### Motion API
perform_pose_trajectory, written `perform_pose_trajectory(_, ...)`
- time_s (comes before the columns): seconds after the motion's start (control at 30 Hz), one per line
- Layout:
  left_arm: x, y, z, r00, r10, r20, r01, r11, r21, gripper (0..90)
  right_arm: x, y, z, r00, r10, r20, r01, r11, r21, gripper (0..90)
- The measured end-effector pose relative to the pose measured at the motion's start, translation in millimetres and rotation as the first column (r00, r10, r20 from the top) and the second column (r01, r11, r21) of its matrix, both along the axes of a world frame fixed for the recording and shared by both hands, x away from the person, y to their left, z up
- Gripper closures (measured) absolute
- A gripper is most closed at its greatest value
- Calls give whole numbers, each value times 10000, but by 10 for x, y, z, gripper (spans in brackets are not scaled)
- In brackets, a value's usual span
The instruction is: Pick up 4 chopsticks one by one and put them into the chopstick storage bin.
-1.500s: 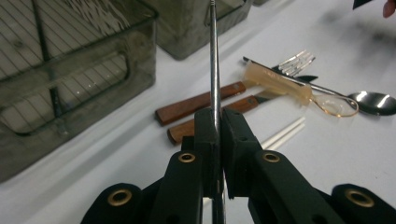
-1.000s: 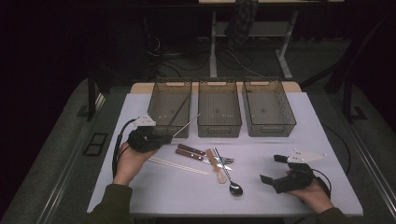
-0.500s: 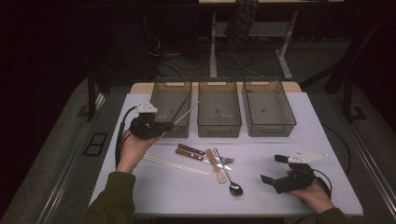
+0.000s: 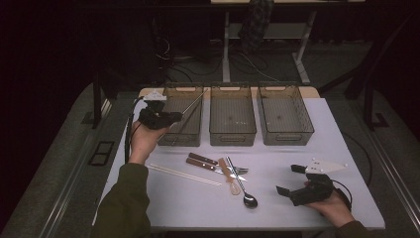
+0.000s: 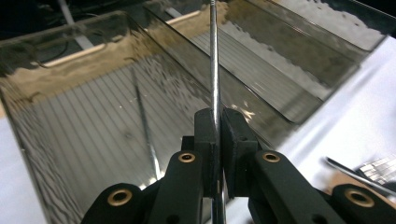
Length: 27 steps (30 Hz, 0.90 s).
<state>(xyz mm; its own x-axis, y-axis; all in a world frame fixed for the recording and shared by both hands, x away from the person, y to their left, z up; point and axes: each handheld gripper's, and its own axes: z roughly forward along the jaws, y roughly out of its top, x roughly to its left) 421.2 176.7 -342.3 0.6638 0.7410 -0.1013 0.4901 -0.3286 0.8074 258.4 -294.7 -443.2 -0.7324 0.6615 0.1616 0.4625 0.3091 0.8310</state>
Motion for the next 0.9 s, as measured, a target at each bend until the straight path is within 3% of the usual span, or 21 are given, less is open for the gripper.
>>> perform_pose_trajectory(0.23,205,28,-23,9989,401,229,-397,9991,-168,846,3,-3,0,10000,-10,-29,10,10000,23,5)
perform_pose_trajectory(0.33,300,52,-91,9979,635,112,-631,9972,-404,846,3,-9,1,10000,-34,-62,35,10000,75,4)
perform_pose_trajectory(0.63,498,62,-184,9916,1287,99,-1283,9911,-354,846,-11,-23,10,10000,-8,-46,8,9998,186,5)
perform_pose_trajectory(0.73,540,88,-232,9882,1530,11,-1527,9862,-638,845,-12,-25,10,10000,-9,-25,9,9998,196,5)
perform_pose_trajectory(0.9,595,92,-332,9846,1719,-320,-1728,9846,-275,845,-13,-22,11,10000,23,-21,-23,9998,191,5)
